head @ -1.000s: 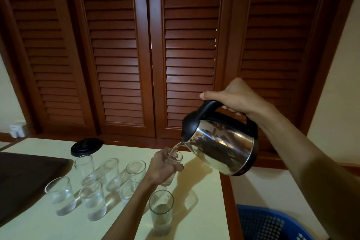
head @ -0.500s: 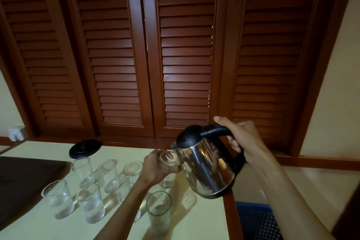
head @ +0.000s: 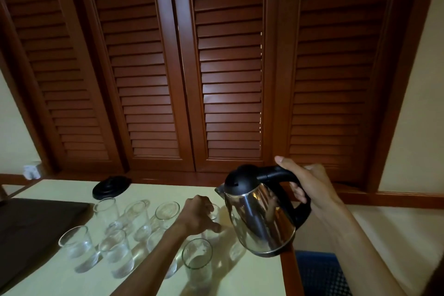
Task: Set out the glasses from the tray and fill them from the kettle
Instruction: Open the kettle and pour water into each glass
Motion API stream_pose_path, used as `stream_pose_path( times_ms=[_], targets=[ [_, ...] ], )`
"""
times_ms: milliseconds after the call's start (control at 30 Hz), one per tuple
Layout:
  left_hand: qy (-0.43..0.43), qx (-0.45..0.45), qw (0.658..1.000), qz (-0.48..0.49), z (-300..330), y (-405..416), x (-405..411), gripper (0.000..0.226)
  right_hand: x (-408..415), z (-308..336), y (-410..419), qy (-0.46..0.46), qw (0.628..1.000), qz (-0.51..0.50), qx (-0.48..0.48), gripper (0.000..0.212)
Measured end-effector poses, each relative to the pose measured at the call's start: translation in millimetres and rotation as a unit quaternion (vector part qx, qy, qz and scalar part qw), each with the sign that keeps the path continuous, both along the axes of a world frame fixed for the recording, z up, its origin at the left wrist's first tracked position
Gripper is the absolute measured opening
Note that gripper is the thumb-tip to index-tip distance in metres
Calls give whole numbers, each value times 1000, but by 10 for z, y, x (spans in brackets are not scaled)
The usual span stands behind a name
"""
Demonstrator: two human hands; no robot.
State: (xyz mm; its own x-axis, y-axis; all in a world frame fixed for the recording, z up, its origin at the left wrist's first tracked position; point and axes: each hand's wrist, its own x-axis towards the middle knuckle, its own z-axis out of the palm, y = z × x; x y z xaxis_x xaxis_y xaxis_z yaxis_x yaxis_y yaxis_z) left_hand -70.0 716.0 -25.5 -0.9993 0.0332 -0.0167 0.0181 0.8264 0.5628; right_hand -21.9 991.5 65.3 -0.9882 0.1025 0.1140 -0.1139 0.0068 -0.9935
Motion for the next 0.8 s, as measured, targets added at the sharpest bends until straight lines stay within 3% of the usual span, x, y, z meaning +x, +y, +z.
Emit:
stream_pose_path(
  times_ms=[500,800],
  targets=[
    [-4,-33,999,-17,-141,-5,-36,53,57,100,82,15,1000,-17,-2,59],
    [-19,-18,1000,-8,-161,-29,11,54,131,100,60,16,1000,-13,-19,51]
  ],
)
